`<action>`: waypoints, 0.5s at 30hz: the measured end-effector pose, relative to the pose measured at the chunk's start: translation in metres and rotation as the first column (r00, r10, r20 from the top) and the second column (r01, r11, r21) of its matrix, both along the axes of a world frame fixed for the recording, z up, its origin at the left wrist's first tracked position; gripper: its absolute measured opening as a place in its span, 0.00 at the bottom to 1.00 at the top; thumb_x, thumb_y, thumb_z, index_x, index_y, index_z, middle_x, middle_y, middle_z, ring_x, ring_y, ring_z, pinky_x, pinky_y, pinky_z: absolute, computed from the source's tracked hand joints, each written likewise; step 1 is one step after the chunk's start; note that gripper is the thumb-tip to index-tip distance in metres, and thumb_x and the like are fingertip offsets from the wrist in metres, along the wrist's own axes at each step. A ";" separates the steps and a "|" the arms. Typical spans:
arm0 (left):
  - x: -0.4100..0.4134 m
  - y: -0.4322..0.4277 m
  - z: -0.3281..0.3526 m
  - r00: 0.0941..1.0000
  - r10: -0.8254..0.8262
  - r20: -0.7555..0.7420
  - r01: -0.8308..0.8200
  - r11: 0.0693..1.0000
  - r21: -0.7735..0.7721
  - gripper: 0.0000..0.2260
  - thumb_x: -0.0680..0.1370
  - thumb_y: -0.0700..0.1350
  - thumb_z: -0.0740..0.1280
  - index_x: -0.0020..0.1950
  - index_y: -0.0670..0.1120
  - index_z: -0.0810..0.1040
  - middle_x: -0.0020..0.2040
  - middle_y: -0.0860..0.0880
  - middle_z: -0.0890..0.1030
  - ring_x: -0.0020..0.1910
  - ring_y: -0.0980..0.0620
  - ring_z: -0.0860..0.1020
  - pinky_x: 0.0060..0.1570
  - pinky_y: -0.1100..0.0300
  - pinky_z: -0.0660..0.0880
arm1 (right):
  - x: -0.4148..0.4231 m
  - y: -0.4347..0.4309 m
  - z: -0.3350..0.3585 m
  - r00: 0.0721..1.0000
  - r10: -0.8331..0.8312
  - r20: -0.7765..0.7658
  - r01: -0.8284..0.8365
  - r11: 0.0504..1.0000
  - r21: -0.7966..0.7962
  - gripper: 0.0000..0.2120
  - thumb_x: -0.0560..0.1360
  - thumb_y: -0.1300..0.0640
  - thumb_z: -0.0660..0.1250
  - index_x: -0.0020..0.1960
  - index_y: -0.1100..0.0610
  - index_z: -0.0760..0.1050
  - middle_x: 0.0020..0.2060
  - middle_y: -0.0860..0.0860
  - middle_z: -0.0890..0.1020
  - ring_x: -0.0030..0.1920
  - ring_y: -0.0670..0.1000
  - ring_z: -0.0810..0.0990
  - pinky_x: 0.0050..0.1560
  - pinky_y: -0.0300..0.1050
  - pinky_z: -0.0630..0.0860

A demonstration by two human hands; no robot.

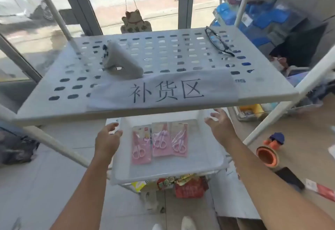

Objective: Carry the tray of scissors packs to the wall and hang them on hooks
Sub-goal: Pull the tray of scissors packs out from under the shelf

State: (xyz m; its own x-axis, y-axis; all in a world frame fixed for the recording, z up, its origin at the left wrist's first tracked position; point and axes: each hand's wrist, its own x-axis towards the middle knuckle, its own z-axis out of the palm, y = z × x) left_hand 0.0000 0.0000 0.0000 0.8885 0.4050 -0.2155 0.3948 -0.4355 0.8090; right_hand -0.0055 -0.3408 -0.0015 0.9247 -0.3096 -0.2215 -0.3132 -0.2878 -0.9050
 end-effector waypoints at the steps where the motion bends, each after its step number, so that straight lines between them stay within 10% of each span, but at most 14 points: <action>1: 0.005 0.004 -0.002 1.000 -0.009 -0.029 0.009 1.000 0.006 0.16 0.78 0.40 0.68 0.65 0.46 0.79 0.64 0.42 0.79 0.57 0.41 0.79 0.59 0.51 0.73 | 0.003 0.001 -0.001 0.999 0.000 -0.033 -0.001 1.000 -0.023 0.25 0.80 0.58 0.67 0.75 0.58 0.65 0.69 0.56 0.75 0.59 0.53 0.74 0.56 0.44 0.67; 15: 0.014 0.028 -0.002 0.966 -0.130 -0.223 0.079 0.972 -0.222 0.21 0.79 0.33 0.64 0.71 0.48 0.74 0.53 0.42 0.82 0.41 0.44 0.80 0.36 0.48 0.81 | 0.007 -0.013 -0.002 0.952 0.028 -0.305 -0.018 0.999 0.035 0.22 0.81 0.65 0.57 0.69 0.49 0.76 0.44 0.56 0.83 0.38 0.55 0.80 0.36 0.45 0.74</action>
